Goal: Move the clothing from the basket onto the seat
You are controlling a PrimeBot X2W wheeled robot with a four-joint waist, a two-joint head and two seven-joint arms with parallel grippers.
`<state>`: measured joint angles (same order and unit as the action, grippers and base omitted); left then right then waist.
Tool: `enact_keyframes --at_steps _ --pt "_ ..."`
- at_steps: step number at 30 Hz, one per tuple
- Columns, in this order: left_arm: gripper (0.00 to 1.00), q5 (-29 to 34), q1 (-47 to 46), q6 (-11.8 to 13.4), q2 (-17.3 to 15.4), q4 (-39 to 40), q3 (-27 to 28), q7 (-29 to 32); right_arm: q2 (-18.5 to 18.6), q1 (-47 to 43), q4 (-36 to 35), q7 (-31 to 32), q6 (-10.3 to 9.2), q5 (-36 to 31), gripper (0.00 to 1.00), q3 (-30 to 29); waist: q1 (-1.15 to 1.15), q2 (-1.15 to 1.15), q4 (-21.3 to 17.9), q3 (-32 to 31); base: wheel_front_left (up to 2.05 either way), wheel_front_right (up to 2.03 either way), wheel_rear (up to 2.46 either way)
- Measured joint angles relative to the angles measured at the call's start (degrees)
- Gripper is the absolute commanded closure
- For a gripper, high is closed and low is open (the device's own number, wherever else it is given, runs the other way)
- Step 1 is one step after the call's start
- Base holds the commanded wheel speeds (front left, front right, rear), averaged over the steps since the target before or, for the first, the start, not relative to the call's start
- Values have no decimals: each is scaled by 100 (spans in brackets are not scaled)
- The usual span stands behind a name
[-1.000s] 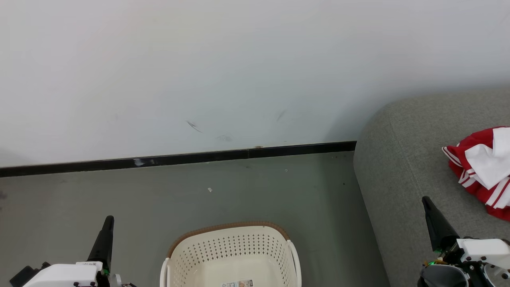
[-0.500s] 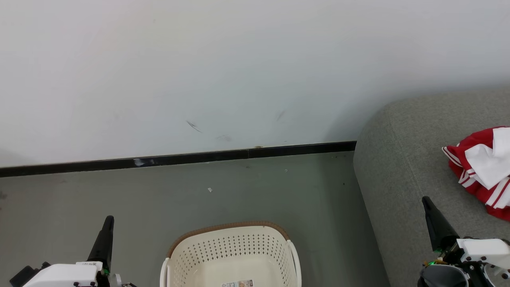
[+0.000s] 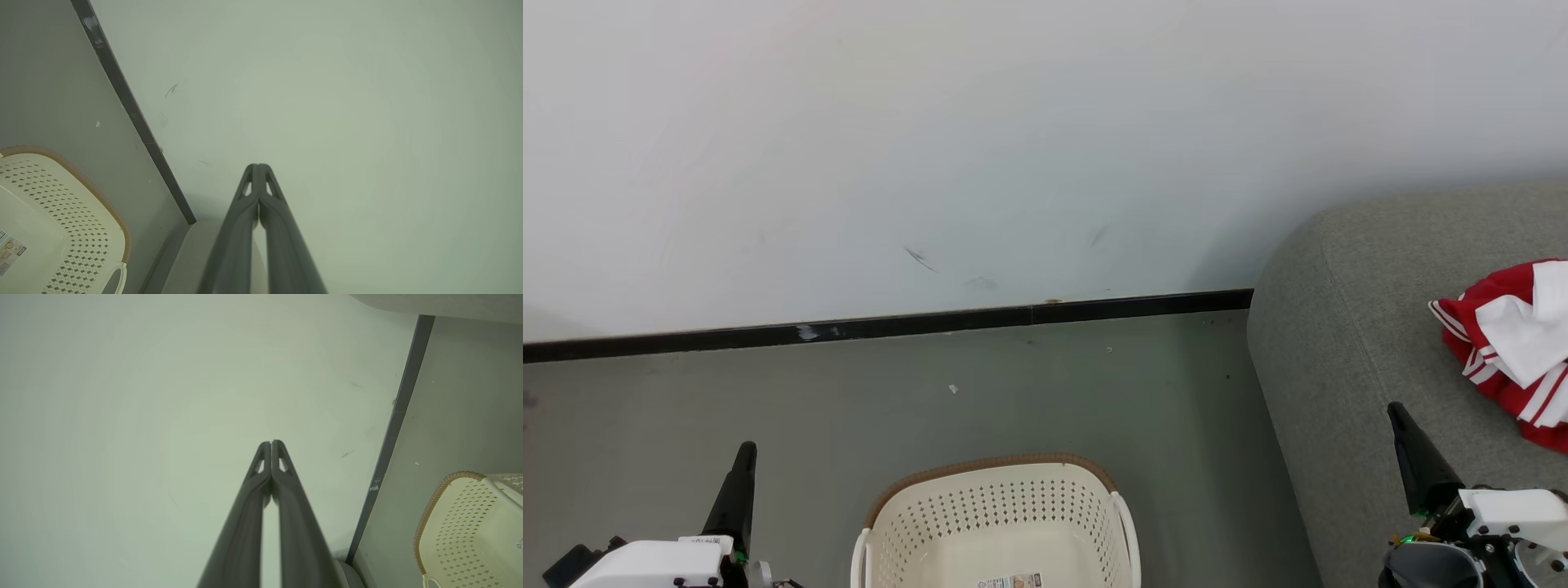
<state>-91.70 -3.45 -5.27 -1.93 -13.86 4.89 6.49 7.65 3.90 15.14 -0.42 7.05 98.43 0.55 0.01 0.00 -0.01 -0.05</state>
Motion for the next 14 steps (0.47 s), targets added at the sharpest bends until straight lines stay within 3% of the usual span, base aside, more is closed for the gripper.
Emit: enact_keyframes --at_steps 14 --pt "100 0 0 0 0 1 -1 -1 1 0 0 0 0 8 100 1 0 0 0 0 0 0 0"
